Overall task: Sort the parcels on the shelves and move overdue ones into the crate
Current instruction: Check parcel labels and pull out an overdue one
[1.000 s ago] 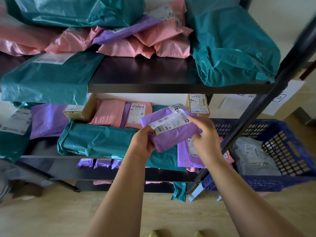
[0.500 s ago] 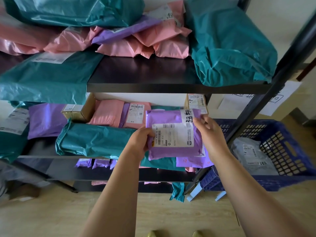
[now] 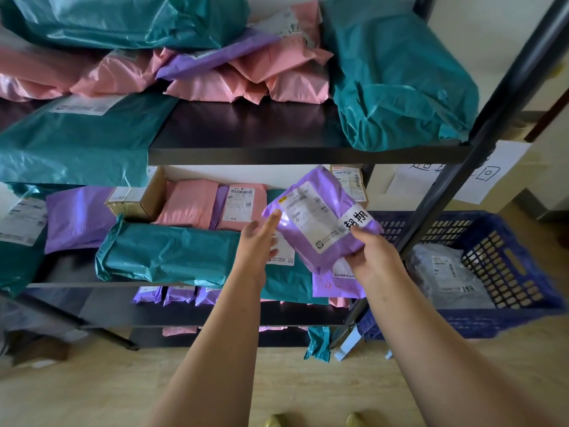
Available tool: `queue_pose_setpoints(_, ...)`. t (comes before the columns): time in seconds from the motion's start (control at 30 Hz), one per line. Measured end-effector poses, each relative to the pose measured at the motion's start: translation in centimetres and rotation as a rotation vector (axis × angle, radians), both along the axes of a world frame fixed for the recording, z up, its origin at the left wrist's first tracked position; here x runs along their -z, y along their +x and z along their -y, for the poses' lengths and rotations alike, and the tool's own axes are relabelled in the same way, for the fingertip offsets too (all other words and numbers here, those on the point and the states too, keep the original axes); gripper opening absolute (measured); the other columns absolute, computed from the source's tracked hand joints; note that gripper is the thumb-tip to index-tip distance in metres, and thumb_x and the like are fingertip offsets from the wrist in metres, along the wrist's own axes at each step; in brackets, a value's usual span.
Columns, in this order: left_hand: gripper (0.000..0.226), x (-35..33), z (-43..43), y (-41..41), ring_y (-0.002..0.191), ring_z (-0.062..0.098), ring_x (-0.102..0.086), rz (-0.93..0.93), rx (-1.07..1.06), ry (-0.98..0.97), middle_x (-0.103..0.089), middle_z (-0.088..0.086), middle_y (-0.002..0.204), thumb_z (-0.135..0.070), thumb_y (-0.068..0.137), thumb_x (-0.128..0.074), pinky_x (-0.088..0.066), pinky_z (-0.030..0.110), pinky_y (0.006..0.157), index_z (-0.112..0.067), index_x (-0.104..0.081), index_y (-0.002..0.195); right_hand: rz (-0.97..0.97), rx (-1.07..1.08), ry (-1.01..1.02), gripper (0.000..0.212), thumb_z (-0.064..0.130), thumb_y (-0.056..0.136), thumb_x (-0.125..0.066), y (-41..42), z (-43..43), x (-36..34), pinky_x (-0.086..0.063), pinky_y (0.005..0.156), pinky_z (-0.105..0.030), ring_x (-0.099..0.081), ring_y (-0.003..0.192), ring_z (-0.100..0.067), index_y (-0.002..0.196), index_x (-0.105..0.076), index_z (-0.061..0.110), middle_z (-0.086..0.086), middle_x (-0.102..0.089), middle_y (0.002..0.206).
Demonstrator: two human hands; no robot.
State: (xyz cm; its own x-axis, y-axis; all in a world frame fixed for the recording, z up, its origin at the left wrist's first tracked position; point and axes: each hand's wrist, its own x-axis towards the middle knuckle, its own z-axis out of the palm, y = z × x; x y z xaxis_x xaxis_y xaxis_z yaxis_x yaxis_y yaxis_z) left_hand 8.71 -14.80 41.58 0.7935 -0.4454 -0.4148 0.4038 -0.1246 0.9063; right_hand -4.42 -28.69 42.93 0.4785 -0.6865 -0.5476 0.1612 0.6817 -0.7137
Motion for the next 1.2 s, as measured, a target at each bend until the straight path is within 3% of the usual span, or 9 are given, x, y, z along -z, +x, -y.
queue_pose_setpoints(0.07, 0.100, -0.1, 0.5, -0.9, 0.096, 0.023, -0.071, -0.082, 0.082, -0.057, -0.066, 0.009, 0.120, -0.066, 0.059, -0.077, -0.059, 0.037, 0.082, -0.010, -0.048, 0.136, 0.063, 0.006, 0.076, 0.012, -0.002, 0.099, -0.046, 0.5, -0.7, -0.2, -0.051, 0.089, -0.039, -0.065, 0.093, -0.026, 0.093, -0.056, 0.000, -0.017, -0.064, 0.094)
queue_pose_setpoints(0.17, 0.062, 0.1, 1.2, -1.7, 0.084, 0.024, -0.072, -0.138, 0.102, -0.135, -0.070, 0.016, 0.114, -0.033, 0.079, -0.079, -0.058, 0.034, 0.065, -0.005, -0.056, 0.129, 0.116, -0.039, 0.081, 0.017, -0.006, 0.097, -0.045, 0.7, -1.4, 0.2, -0.056, 0.068, -0.031, -0.070, 0.071, -0.020, 0.090, -0.058, 0.003, -0.013, -0.071, 0.076)
queue_pose_setpoints(0.3, 0.034, -0.2, 1.0, -1.3, 0.098, 0.033, -0.071, -0.157, 0.019, -0.248, -0.074, 0.013, 0.107, -0.009, 0.084, -0.075, -0.055, 0.054, 0.090, -0.003, -0.065, 0.116, 0.178, -0.113, 0.058, 0.021, -0.009, 0.094, -0.048, 0.1, -1.7, 0.7, -0.059, 0.074, -0.030, -0.073, 0.078, -0.019, 0.098, -0.064, 0.003, -0.009, -0.075, 0.084)
queue_pose_setpoints(0.47, 0.034, -1.2, 0.0, -0.5, 0.104, 0.034, -0.069, -0.141, 0.045, -0.261, -0.073, 0.015, 0.111, -0.004, 0.085, -0.070, -0.054, 0.050, 0.093, -0.004, -0.065, 0.118, 0.025, -0.186, -0.110, 0.033, 0.010, 0.092, -0.063, -1.4, -0.4, 0.8, -0.057, 0.081, -0.037, -0.070, 0.100, -0.027, 0.123, -0.059, 0.000, -0.017, -0.072, 0.109)
queue_pose_setpoints(0.63, 0.037, -1.0, -0.8, -0.2, 0.104, 0.037, -0.068, -0.160, 0.087, -0.257, -0.072, 0.018, 0.111, -0.004, 0.084, -0.071, -0.051, 0.054, 0.097, -0.001, -0.063, 0.120, -0.037, -0.238, -0.230, 0.031, 0.032, 0.090, -0.068, -2.2, 0.8, 0.3, -0.047, 0.087, -0.044, -0.070, 0.100, -0.030, 0.112, -0.071, 0.010, -0.014, -0.074, 0.105)
queue_pose_setpoints(0.73, 0.035, -1.0, -0.9, -0.5, 0.106, 0.038, -0.067, -0.147, 0.128, -0.248, -0.071, 0.019, 0.112, -0.004, 0.084, -0.072, -0.049, 0.056, 0.099, 0.000, -0.064, 0.118, -0.040, -0.321, -0.320, 0.029, 0.028, 0.089, -0.069, -2.4, 0.4, 0.0, -0.048, 0.092, -0.052, -0.070, 0.099, -0.033, 0.112, -0.071, 0.010, -0.016, -0.074, 0.106)
queue_pose_setpoints(0.93, 0.032, -1.1, -1.0, -0.5, 0.106, 0.036, -0.068, -0.132, 0.184, -0.238, -0.072, 0.016, 0.112, -0.007, 0.085, -0.071, -0.049, 0.055, 0.099, -0.004, -0.066, 0.117, -0.062, -0.281, -0.378, 0.021, 0.018, 0.091, -0.067, -3.1, 0.0, -0.4, -0.053, 0.080, -0.045, -0.072, 0.085, -0.028, 0.110, -0.072, 0.008, -0.017, -0.075, 0.100)
queue_pose_setpoints(1.1, 0.033, -0.9, -0.9, -1.2, 0.106, 0.035, -0.068, -0.157, 0.212, -0.229, -0.072, 0.017, 0.111, -0.007, 0.085, -0.071, -0.050, 0.052, 0.099, -0.001, -0.065, 0.117, -0.071, -0.258, -0.381, 0.016, 0.014, 0.093, -0.064, -4.3, -0.2, -0.3, -0.051, 0.057, -0.029, -0.072, 0.076, -0.022, 0.106, -0.072, 0.009, -0.014, -0.075, 0.094)
queue_pose_setpoints(1.2, 0.034, -0.4, -0.8, -1.8, 0.107, 0.034, -0.067, -0.209, 0.269, -0.211, -0.072, 0.017, 0.112, -0.007, 0.083, -0.072, -0.050, 0.050, 0.099, 0.001, -0.066, 0.115, -0.114, -0.233, -0.381, 0.014, 0.015, 0.093, -0.064, -5.2, -0.2, 0.4, -0.049, 0.057, -0.030, -0.071, 0.078, -0.024, 0.103, -0.073, 0.011, -0.014, -0.075, 0.093)
